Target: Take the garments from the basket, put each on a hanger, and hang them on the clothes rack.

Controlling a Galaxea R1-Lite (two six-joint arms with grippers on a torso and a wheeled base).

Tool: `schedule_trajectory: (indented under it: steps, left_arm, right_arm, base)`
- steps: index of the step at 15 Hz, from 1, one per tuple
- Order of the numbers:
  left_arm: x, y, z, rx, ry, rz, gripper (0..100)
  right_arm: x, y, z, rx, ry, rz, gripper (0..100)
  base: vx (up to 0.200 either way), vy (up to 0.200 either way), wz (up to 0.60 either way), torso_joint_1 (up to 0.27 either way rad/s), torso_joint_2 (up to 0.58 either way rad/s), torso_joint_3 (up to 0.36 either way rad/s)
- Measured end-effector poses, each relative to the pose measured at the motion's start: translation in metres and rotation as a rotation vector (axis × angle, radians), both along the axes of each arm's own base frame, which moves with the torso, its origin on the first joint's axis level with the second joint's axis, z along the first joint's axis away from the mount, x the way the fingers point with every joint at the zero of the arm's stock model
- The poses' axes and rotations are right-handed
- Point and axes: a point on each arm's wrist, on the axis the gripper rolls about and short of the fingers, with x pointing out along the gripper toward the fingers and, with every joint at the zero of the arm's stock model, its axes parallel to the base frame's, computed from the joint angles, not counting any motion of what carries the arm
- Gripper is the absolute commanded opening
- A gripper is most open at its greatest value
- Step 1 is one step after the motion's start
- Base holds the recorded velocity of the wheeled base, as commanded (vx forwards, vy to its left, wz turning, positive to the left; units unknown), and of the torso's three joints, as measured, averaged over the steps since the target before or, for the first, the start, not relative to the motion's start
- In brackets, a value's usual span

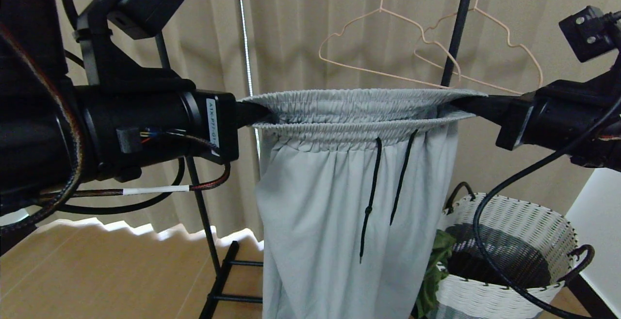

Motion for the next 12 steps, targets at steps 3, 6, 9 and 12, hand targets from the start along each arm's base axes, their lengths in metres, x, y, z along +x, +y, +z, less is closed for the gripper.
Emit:
schedule_trajectory:
  steps: [3, 6, 9, 12]
  left_arm:
    - [0.008, -0.005, 0.002, -0.002, -0.008, 0.036, 0]
    - [0.028, -0.019, 0.003, -0.027, -0.050, 0.093, 0]
    - [0.045, -0.028, 0.003, -0.037, -0.063, 0.114, 0]
    - [0.058, -0.031, 0.002, -0.035, -0.062, 0.134, 0]
  right_arm:
    - [-0.014, -0.006, 0.004, -0.017, 0.039, 0.001, 0]
    - [-0.039, -0.011, 0.002, -0.037, 0.119, 0.072, 0]
    - [-0.062, -0.011, 0.004, -0.027, 0.124, 0.193, 0]
    - [-0.073, -0.011, 0.005, -0.023, 0.108, 0.222, 0]
  base:
    - [0.000, 0.000, 0.00, 0.000, 0.00, 0.000]
    - [0.000, 0.000, 0.00, 0.000, 0.00, 0.000]
    - [0.000, 0.000, 0.00, 0.000, 0.00, 0.000]
    - [0.000, 0.000, 0.00, 0.000, 0.00, 0.000]
